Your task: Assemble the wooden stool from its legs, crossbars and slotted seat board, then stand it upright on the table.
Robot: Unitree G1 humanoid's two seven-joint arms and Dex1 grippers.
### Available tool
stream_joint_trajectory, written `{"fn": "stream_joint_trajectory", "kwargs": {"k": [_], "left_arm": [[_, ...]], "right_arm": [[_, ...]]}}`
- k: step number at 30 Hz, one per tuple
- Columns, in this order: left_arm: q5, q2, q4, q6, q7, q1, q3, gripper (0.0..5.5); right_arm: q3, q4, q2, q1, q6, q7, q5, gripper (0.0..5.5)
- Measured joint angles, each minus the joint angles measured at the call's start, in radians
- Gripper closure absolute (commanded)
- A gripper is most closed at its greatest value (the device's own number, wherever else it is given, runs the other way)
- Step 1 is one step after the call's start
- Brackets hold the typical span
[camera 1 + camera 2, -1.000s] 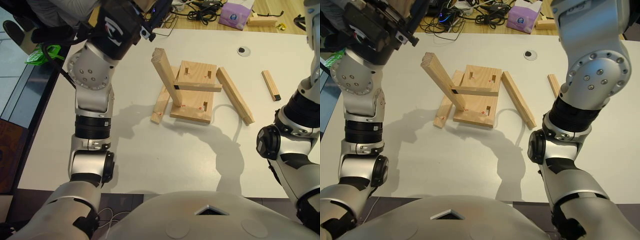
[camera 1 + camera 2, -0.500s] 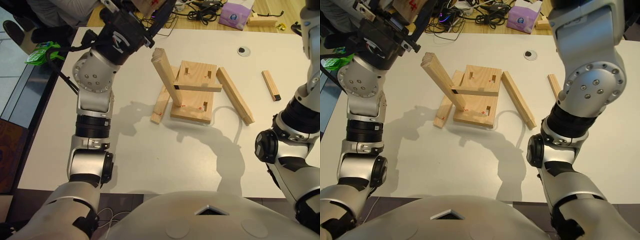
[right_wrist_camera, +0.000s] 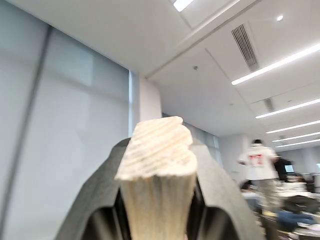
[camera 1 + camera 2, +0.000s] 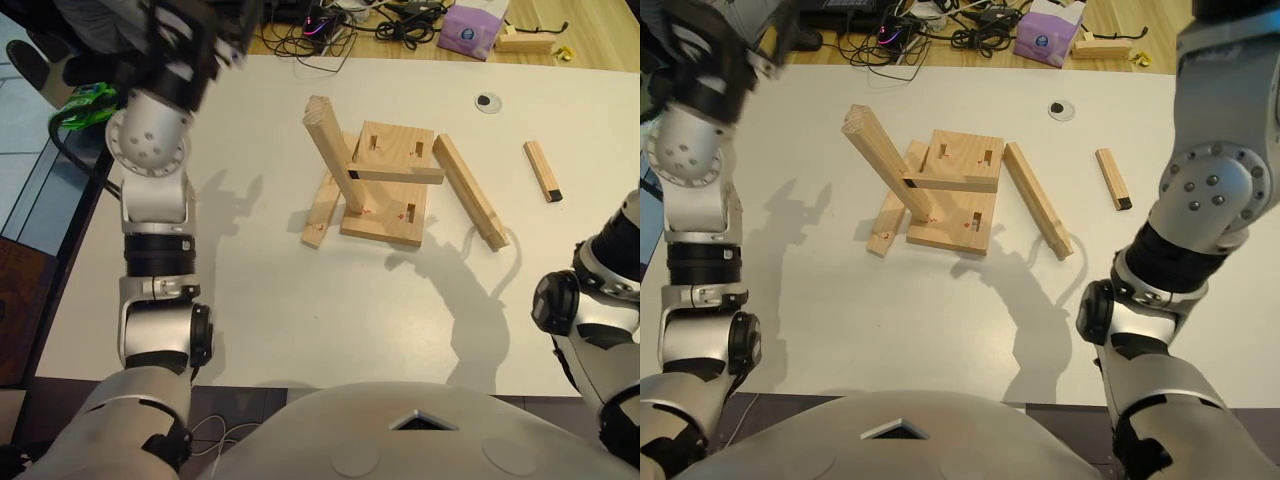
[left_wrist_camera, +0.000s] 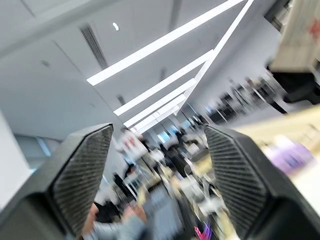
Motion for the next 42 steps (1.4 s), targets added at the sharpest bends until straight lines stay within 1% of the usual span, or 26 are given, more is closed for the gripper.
{"fn": "stream_joint_trajectory", "kwargs": {"k": [3,5,10,13,17,21,26,30,36,42], "left_arm": [[0.028,-0.007,-0.037,0.084,-0.072,0.158,-0.106,2.12],[0.029,-0.044,-0.097,0.146,-0.093,0.275,-0.172,2.12],[-0.017,-0.103,-0.278,0.291,-0.092,0.342,-0.199,2.12],[-0.031,-0.126,-0.363,0.386,-0.091,0.370,-0.223,2.12],[-0.034,-0.145,-0.452,0.495,-0.084,0.416,-0.244,2.12],[-0.032,-0.170,-0.484,0.547,-0.058,0.423,-0.255,2.12],[-0.031,-0.227,-0.525,0.605,-0.004,0.444,-0.282,2.12],[-0.031,-0.240,-0.555,0.643,0.017,0.460,-0.294,2.12],[-0.032,-0.241,-0.564,0.661,0.030,0.462,-0.289,2.12],[-0.037,-0.255,-0.565,0.663,0.038,0.458,-0.288,2.12]], "right_arm": [[-0.018,0.010,-0.063,0.124,0.005,0.033,-0.074,4.50],[-0.022,0.034,-0.092,0.229,0.008,0.055,-0.120,4.50],[-0.086,0.103,-0.121,0.344,0.014,0.092,-0.141,4.50],[-0.139,0.148,-0.086,0.404,0.078,0.104,-0.045,4.50],[-0.254,0.154,-0.044,0.441,0.198,0.060,0.211,4.50],[-0.297,0.149,-0.044,0.441,0.251,-0.012,0.332,4.50],[-0.290,0.114,-0.038,0.500,0.281,-0.048,0.365,4.50],[-0.265,0.120,-0.037,0.563,0.279,-0.043,0.335,4.50],[-0.242,0.157,-0.040,0.619,0.227,0.039,0.266,4.50],[-0.174,0.163,-0.040,0.624,0.147,0.087,0.190,4.50]]}}
